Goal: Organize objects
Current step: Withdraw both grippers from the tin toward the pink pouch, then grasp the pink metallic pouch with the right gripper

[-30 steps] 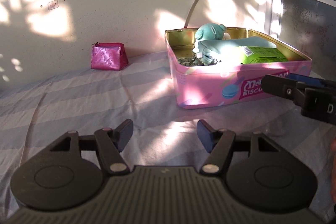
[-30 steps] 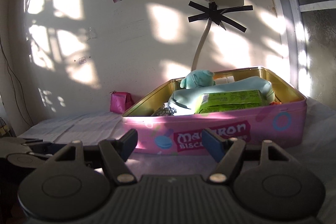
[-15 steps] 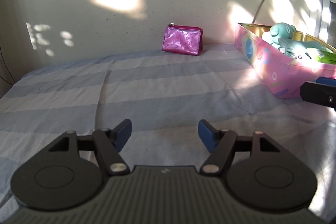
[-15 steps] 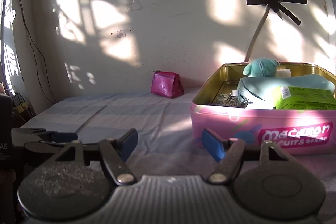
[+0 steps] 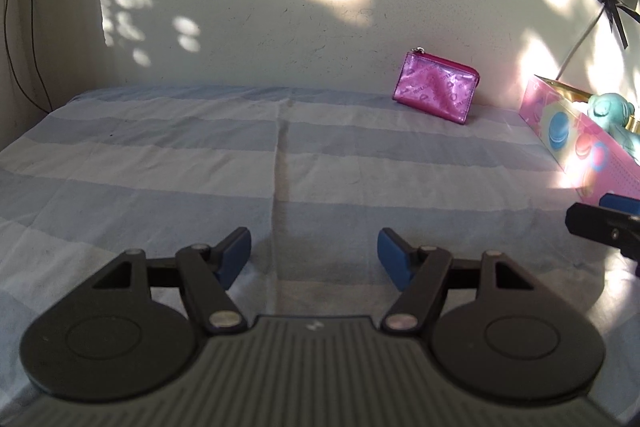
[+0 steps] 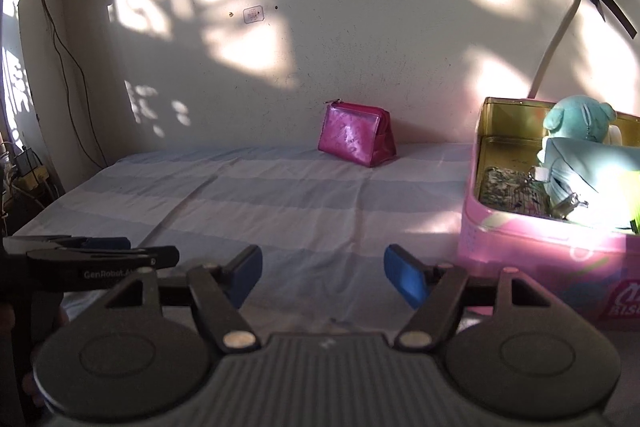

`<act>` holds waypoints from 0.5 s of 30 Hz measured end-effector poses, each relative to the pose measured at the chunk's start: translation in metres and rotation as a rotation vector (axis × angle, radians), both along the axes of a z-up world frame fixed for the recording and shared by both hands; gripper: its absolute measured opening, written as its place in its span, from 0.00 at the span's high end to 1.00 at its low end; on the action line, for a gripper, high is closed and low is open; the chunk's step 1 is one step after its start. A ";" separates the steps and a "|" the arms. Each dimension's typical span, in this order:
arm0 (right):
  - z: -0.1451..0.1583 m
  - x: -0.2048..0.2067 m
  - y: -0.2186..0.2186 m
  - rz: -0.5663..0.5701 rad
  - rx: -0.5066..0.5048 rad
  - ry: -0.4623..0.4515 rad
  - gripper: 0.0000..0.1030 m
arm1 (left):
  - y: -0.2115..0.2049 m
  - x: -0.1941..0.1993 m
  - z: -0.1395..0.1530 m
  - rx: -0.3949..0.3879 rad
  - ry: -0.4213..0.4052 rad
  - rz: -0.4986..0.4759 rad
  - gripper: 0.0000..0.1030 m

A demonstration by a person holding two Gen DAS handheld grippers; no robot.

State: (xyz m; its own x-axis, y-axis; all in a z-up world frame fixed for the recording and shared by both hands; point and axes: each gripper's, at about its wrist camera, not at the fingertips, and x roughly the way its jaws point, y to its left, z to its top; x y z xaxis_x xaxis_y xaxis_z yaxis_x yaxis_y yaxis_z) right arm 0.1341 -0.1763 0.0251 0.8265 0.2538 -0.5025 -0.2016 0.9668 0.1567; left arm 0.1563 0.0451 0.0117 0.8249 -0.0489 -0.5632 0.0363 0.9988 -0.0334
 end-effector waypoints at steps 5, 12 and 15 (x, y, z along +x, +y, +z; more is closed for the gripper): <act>0.011 0.045 0.017 0.007 -0.044 -0.035 0.28 | 0.009 0.003 -0.002 -0.072 0.008 0.007 0.30; 0.041 0.124 0.058 0.000 -0.108 -0.094 0.30 | 0.016 0.005 -0.002 -0.136 0.005 -0.012 0.26; 0.040 0.166 0.056 -0.072 -0.113 -0.049 0.30 | 0.015 0.007 -0.001 -0.139 0.010 -0.022 0.22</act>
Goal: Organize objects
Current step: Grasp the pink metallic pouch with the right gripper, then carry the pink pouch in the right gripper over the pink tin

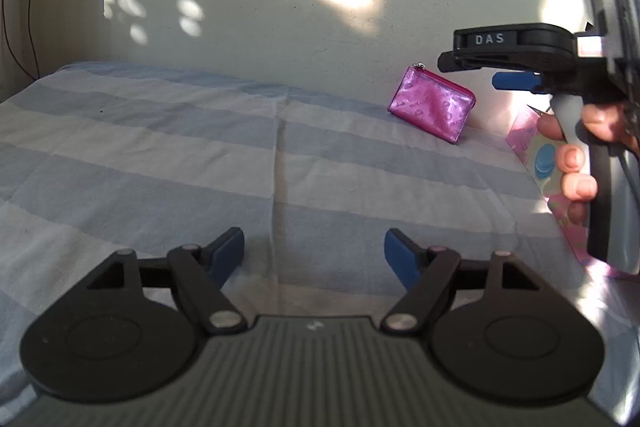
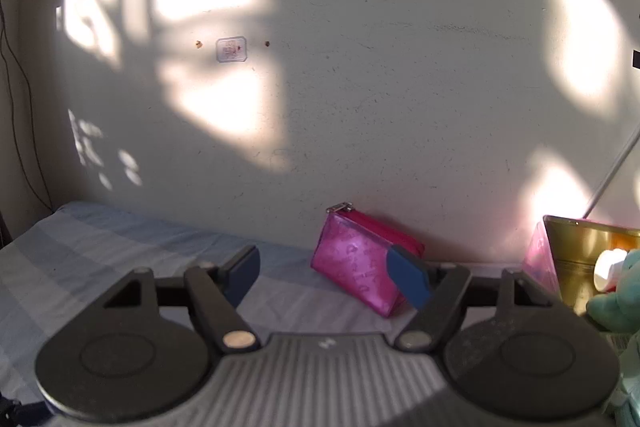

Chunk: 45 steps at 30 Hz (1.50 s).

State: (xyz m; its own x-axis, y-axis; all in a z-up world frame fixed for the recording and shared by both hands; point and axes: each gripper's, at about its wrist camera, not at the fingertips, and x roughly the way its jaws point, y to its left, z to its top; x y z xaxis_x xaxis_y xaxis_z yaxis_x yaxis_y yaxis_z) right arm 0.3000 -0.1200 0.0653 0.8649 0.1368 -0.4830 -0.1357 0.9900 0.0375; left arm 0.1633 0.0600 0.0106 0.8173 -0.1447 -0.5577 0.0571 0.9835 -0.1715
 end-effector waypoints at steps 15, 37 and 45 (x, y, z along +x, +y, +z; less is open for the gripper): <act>-0.039 0.095 -0.029 -0.122 0.022 0.158 0.55 | 0.008 0.008 0.000 -0.057 0.004 -0.008 0.16; -0.001 -0.164 -0.069 0.309 0.039 0.169 0.75 | 0.027 -0.003 0.003 -0.261 -0.075 -0.126 0.16; -0.003 -0.261 -0.124 0.211 0.098 0.127 0.64 | -0.017 -0.038 0.014 -0.195 -0.155 -0.409 0.25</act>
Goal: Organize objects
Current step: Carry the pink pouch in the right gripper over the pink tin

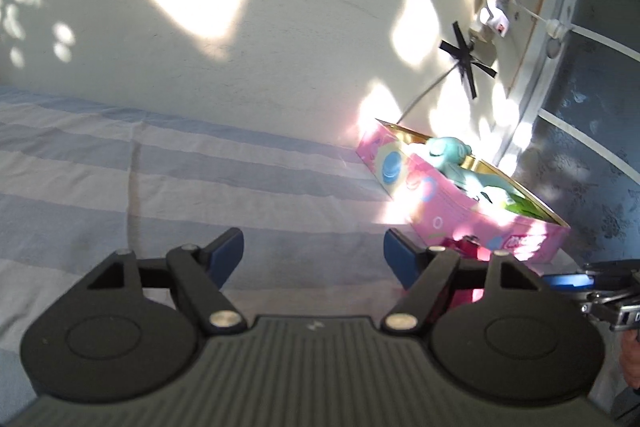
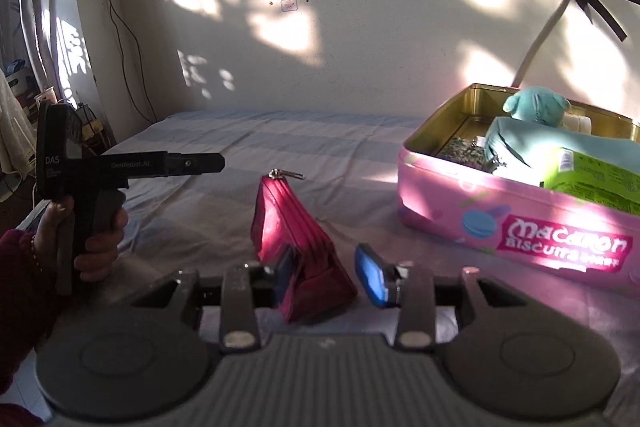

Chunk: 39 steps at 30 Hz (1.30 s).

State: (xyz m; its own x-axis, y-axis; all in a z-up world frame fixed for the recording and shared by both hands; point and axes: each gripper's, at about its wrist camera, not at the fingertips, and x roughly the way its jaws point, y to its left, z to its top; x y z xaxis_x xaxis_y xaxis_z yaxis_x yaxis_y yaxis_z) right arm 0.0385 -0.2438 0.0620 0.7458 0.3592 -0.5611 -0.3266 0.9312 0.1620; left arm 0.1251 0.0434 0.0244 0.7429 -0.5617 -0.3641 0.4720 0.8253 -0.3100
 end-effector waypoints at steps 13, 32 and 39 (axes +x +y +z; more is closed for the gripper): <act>-0.030 -0.014 0.008 -0.028 0.101 -0.006 0.72 | -0.061 -0.017 -0.003 0.087 -0.022 -0.175 0.26; 0.023 -0.020 -0.032 -0.052 0.104 -0.244 0.90 | -0.124 -0.021 0.074 0.067 -0.176 -0.202 0.50; 0.035 0.018 -0.094 -0.147 0.053 -0.293 0.89 | -0.207 0.023 0.091 0.120 -0.189 -0.243 0.50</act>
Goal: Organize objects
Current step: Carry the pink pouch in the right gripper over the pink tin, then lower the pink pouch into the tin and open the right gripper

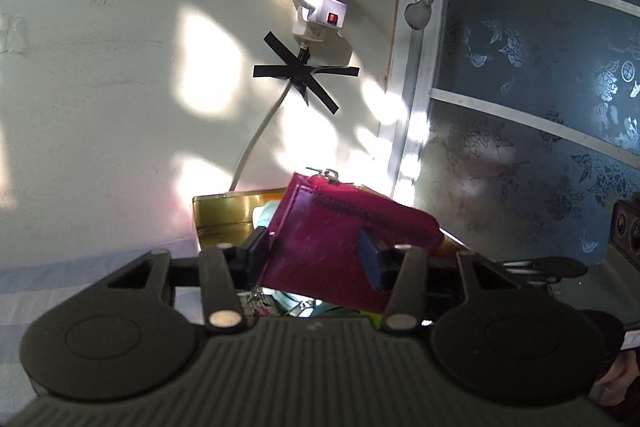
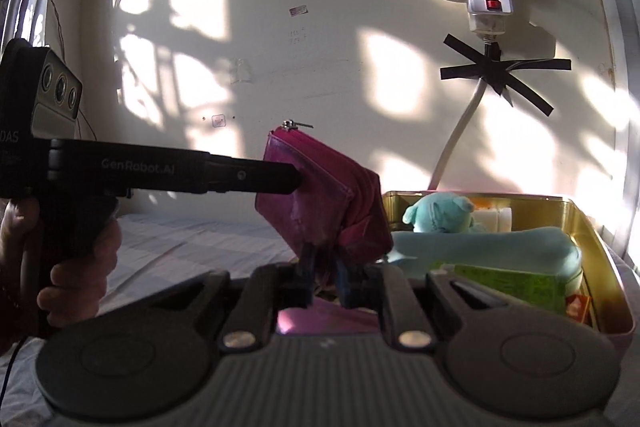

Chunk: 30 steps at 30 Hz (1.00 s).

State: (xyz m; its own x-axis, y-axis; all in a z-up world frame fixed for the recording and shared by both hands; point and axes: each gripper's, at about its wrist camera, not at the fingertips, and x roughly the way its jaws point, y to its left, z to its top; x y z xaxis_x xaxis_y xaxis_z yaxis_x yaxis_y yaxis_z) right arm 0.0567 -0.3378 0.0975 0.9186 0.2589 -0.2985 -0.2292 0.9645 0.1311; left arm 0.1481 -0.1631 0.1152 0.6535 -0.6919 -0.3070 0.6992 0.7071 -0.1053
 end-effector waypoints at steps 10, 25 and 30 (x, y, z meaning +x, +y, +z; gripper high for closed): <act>-0.025 0.065 -0.098 -0.137 0.020 0.051 0.89 | -0.104 0.055 -0.013 0.047 0.056 -0.022 0.50; -0.033 0.096 -0.136 -0.279 0.007 0.034 0.66 | -0.141 0.078 -0.029 0.176 0.047 0.124 0.42; -0.030 0.075 -0.137 -0.288 0.090 0.018 0.66 | -0.133 0.051 -0.019 0.207 0.020 0.153 0.42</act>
